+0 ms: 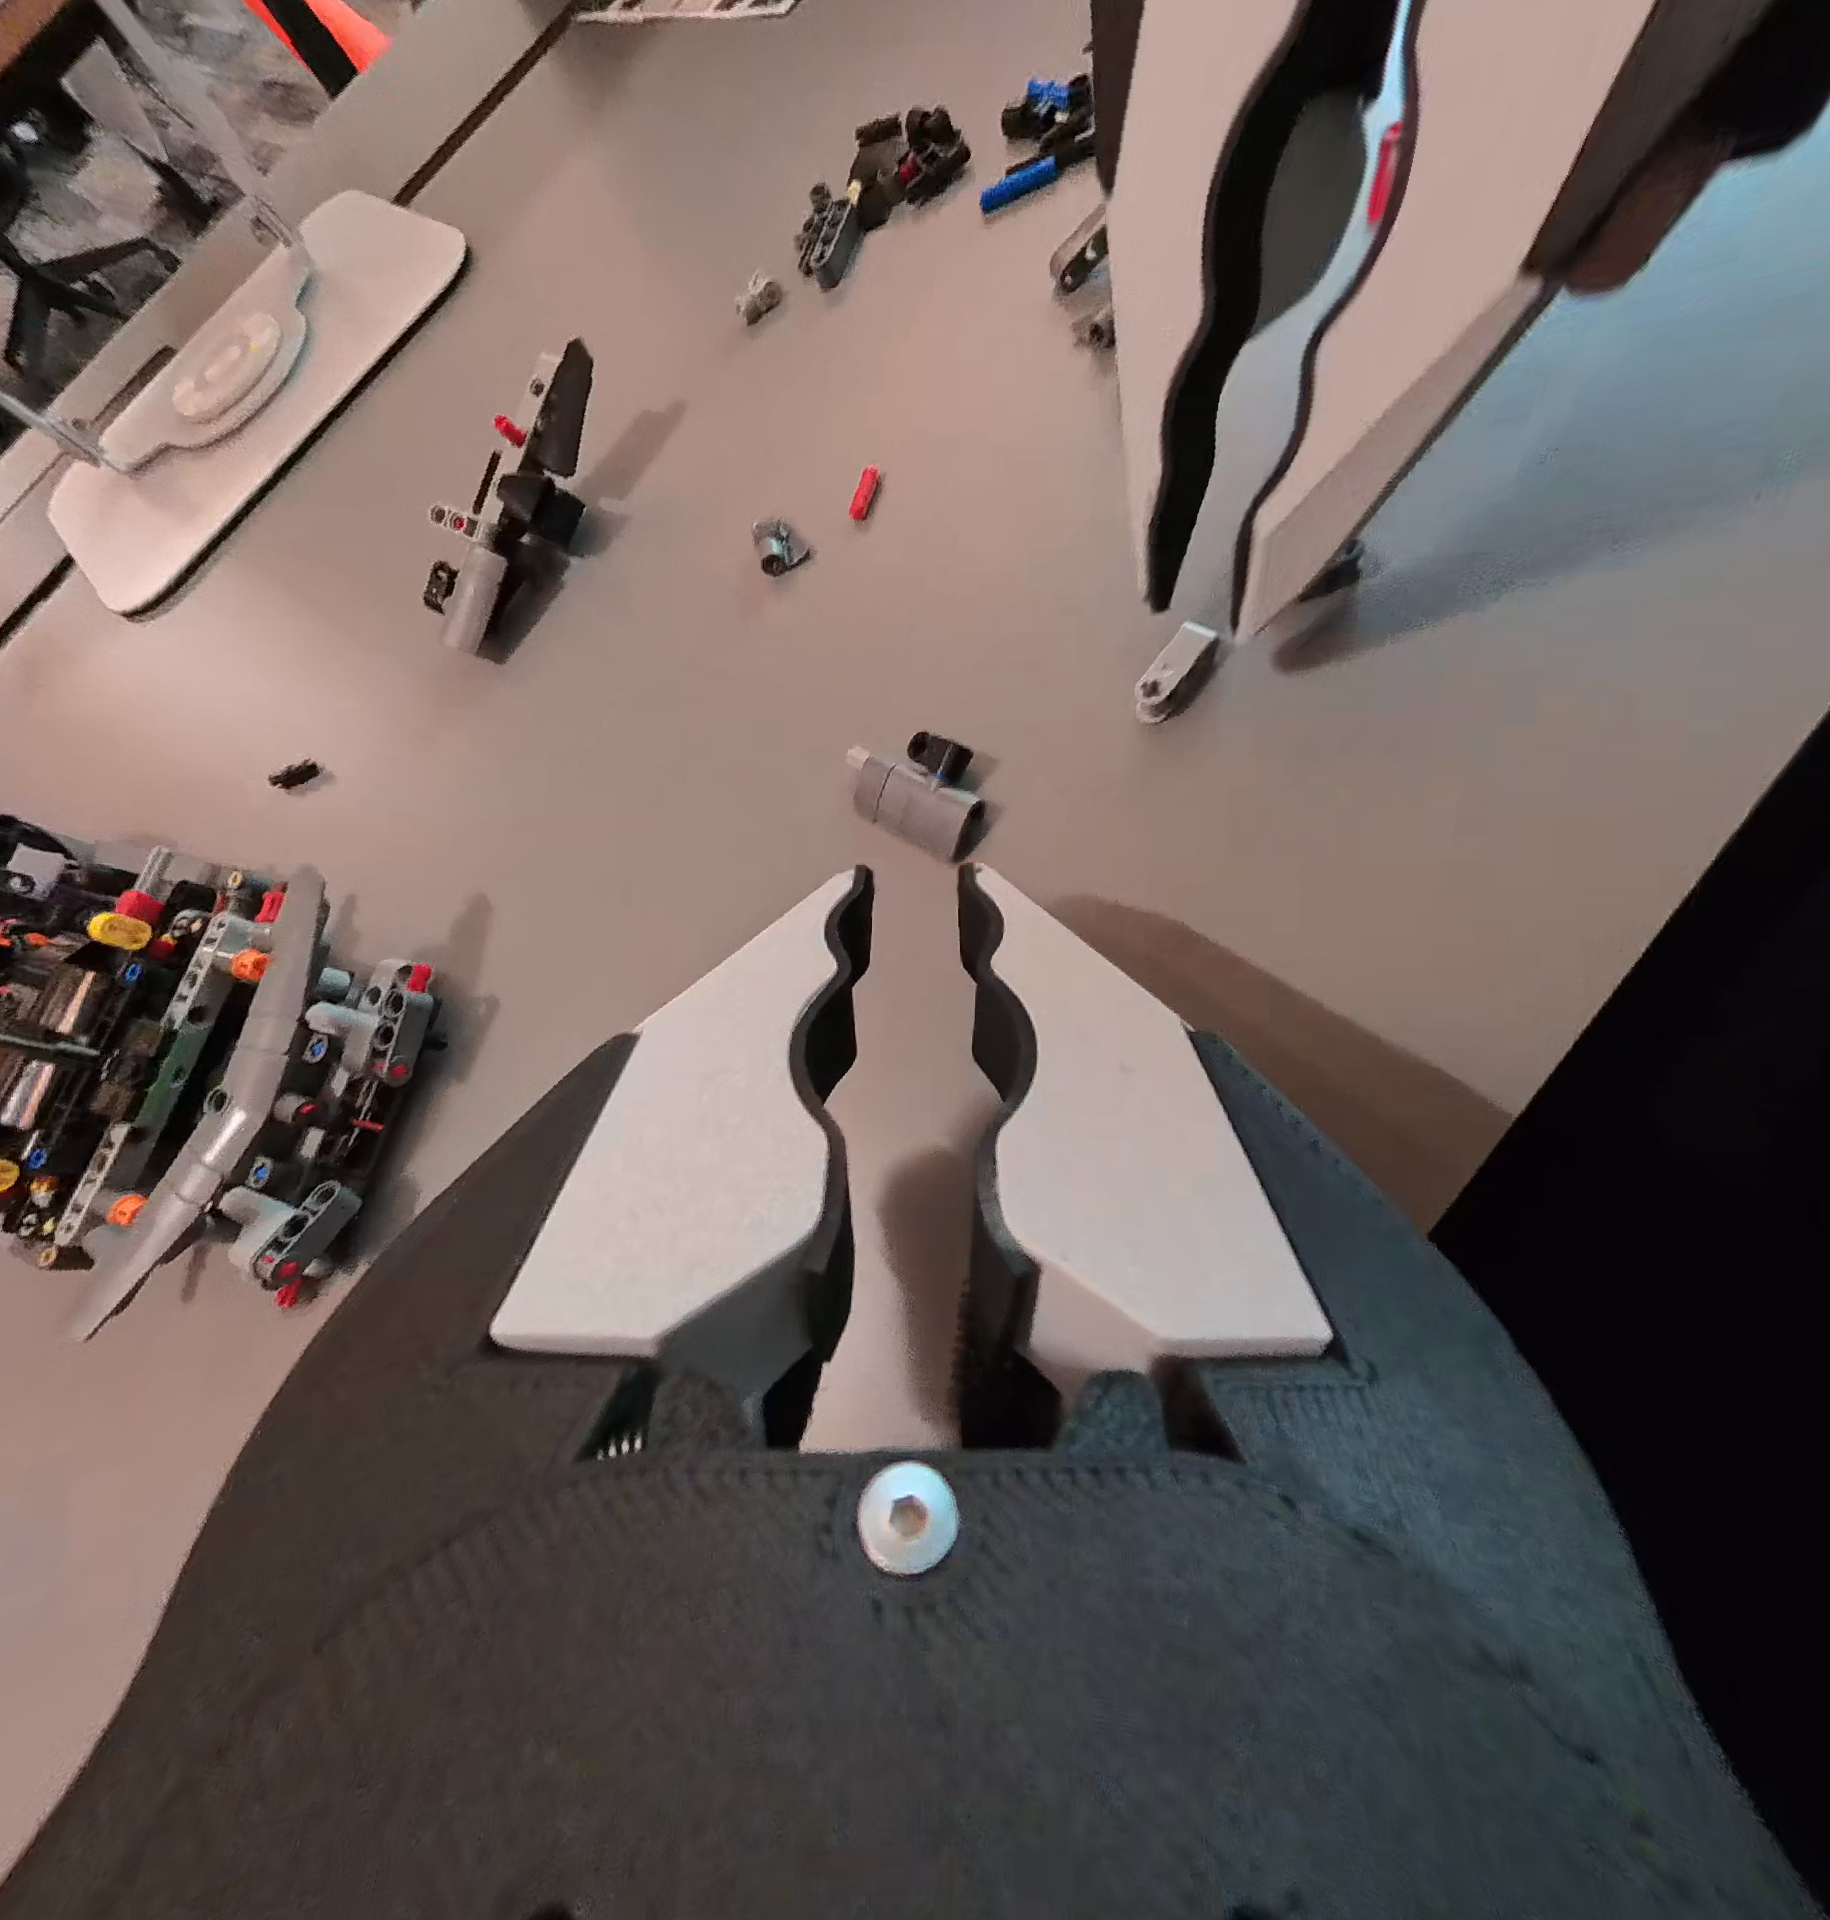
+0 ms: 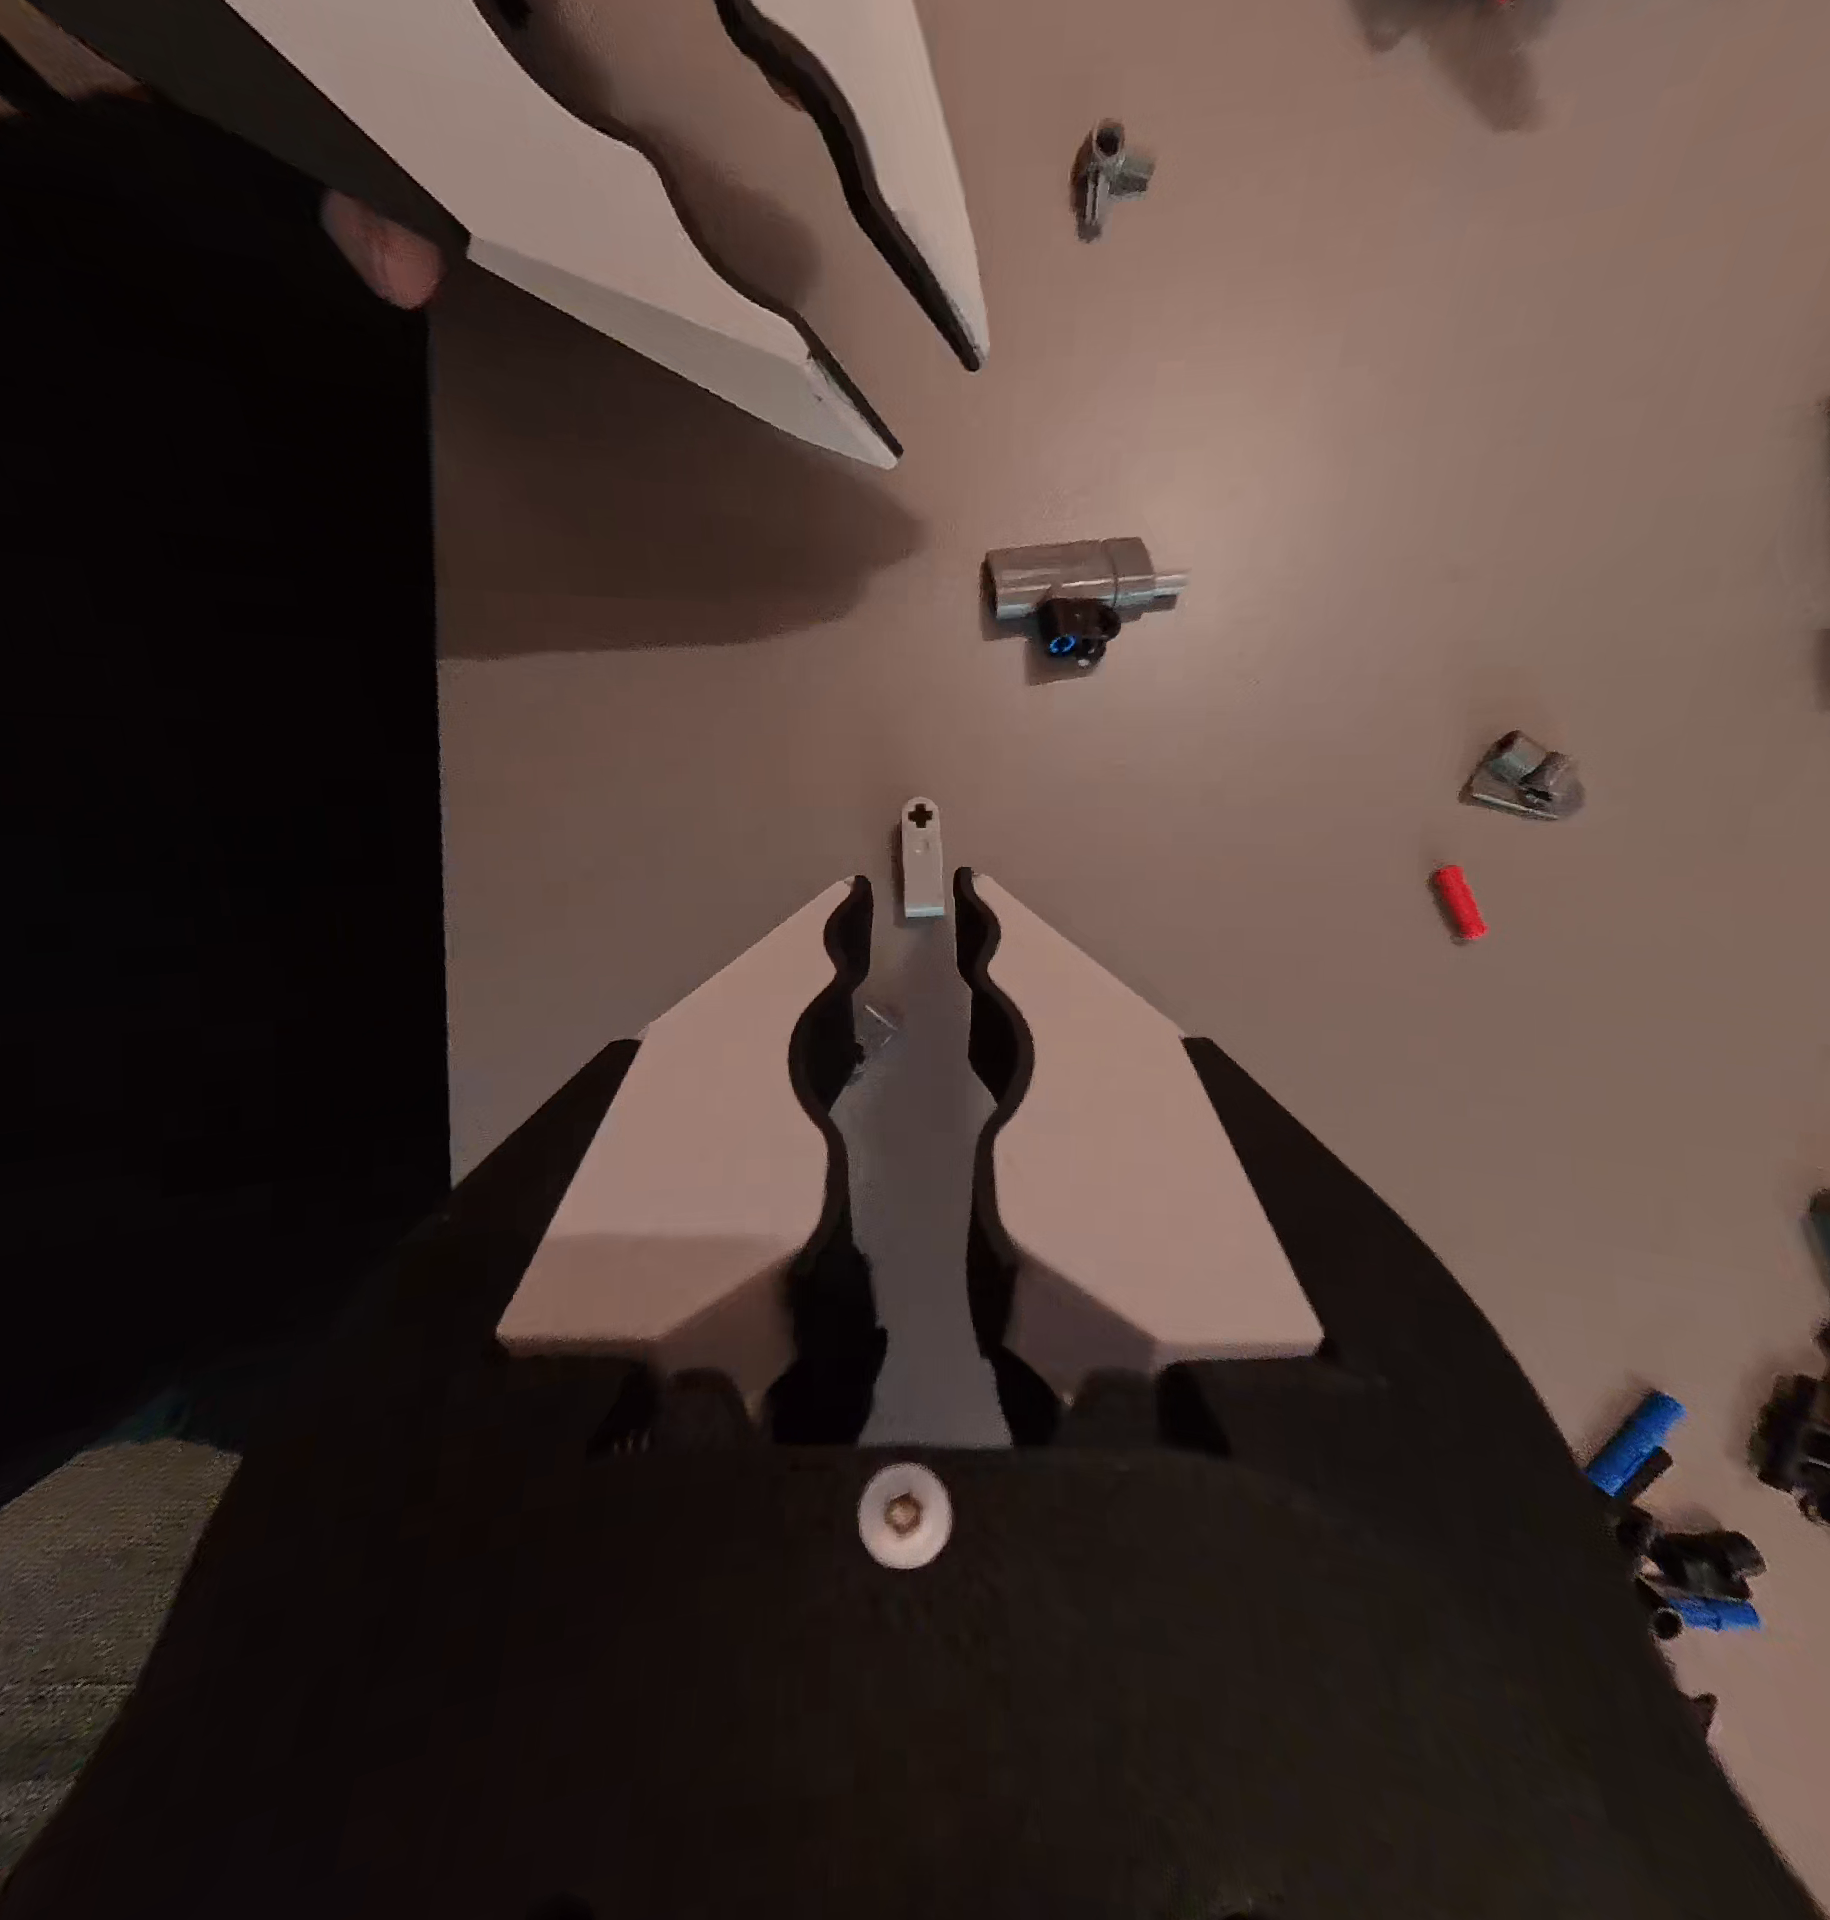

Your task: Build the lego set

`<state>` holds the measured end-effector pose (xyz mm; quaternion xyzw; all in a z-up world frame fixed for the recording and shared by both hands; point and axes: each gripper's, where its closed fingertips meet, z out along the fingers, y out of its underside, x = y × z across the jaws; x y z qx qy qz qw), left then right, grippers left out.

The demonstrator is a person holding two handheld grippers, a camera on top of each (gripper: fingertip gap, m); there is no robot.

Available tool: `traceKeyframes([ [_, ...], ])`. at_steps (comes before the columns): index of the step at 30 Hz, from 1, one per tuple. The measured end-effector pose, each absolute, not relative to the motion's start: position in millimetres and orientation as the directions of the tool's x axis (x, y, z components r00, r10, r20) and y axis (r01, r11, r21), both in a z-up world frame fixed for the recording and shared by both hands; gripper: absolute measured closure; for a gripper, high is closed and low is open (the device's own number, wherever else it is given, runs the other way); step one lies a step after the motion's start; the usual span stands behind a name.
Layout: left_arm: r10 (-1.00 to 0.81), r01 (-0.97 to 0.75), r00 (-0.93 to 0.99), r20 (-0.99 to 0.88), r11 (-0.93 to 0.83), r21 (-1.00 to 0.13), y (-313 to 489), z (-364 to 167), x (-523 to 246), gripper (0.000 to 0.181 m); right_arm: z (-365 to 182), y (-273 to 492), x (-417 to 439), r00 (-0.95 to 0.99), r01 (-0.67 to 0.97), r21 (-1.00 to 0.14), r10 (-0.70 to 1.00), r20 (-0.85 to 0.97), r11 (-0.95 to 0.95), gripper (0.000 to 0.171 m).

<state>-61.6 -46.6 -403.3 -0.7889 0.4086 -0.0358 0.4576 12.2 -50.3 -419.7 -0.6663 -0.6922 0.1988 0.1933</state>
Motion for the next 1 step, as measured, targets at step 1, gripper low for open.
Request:
traceKeyframes([
  [1, -0.680, -0.617, 0.658, -0.323, -0.241, -0.749, -46.8, -404.1, -58.2, 0.166, -423.2, -51.9, 11.2, -0.035, 0.847, -0.531, 0.999, 0.011, 0.036, 0.158],
])
